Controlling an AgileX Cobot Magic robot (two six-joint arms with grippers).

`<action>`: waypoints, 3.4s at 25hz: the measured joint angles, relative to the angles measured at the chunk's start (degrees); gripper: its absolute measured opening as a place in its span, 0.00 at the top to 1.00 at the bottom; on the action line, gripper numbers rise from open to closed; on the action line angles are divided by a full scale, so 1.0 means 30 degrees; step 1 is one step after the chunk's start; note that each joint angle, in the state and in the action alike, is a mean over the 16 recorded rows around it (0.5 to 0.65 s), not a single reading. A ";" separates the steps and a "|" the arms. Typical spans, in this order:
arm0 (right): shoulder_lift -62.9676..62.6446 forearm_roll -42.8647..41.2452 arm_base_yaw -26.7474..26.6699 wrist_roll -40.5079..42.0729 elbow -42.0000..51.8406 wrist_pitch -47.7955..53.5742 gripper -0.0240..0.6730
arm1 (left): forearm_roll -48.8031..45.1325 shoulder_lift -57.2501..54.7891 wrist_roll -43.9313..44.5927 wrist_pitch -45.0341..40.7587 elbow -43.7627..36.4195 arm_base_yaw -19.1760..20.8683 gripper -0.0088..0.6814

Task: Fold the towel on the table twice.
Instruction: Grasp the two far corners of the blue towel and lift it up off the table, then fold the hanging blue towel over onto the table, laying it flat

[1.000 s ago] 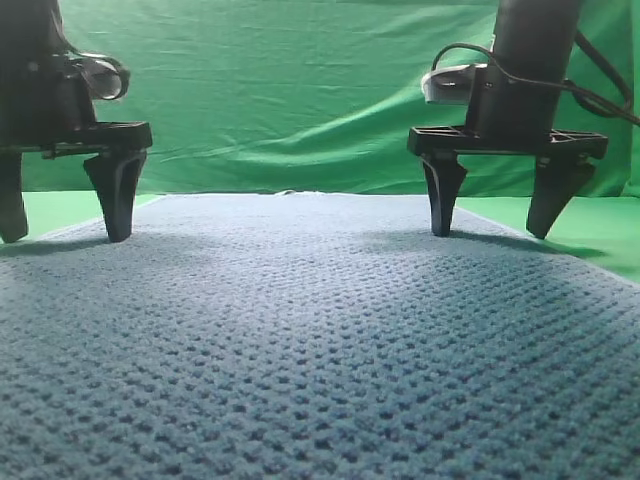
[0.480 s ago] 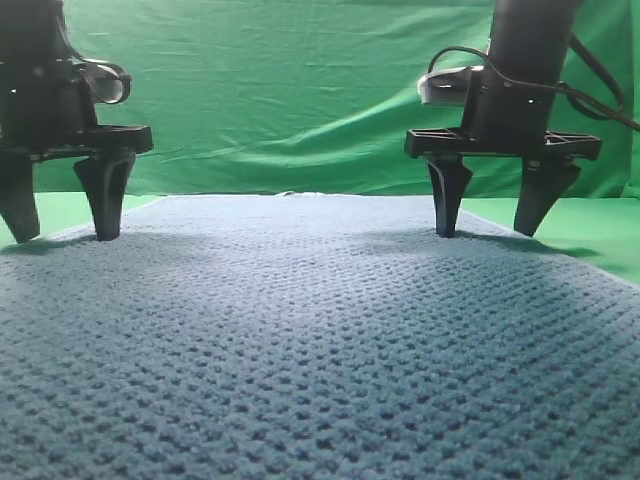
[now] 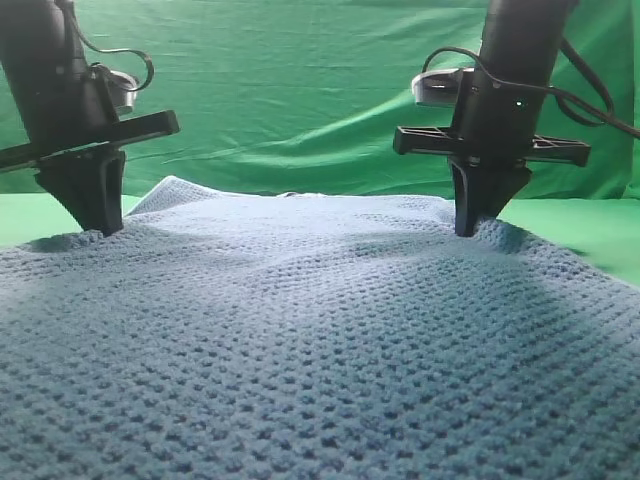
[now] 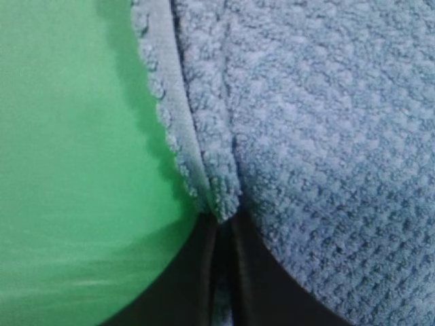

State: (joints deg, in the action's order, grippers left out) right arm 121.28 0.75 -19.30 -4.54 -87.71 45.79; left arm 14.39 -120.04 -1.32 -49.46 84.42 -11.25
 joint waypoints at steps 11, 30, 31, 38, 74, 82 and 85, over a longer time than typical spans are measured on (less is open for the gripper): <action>-0.2583 -0.0718 0.0004 0.0006 -0.0943 0.0788 0.97 | -0.1470 0.1623 -0.0722 -0.1665 0.2788 -0.0294 0.99; -0.3227 -0.1414 0.0027 0.1893 -1.2605 -0.0504 0.97 | -0.2454 0.4567 -0.1016 0.3155 1.0165 -0.0363 0.99; -0.3090 -0.1416 0.0027 0.2007 -1.2944 -0.0462 0.97 | -0.2545 0.4572 -0.1059 0.3277 1.0271 -0.0363 0.99; -0.2512 -0.1416 0.0027 0.2195 -1.3734 0.1644 0.97 | -0.3194 0.4631 -0.1420 0.2585 0.9808 -0.0363 0.99; -1.6587 -0.4559 -0.7120 -0.6361 1.0126 0.2160 0.97 | 0.1234 1.9212 0.0006 0.3415 -1.4246 -0.0434 0.99; -1.7936 -0.4973 -0.8353 -0.8594 1.3119 0.1967 0.97 | 0.2821 2.0280 0.0524 0.3648 -1.6876 -0.0434 0.99; -1.8013 -0.4932 -0.8257 -0.8799 1.3658 0.1687 0.97 | 0.3179 2.0150 0.0636 0.3745 -1.7118 -0.0434 0.99</action>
State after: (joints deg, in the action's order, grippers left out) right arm 67.24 -14.05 -44.07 -30.94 -46.73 50.85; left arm 23.93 -59.59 0.58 -38.22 33.07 -12.56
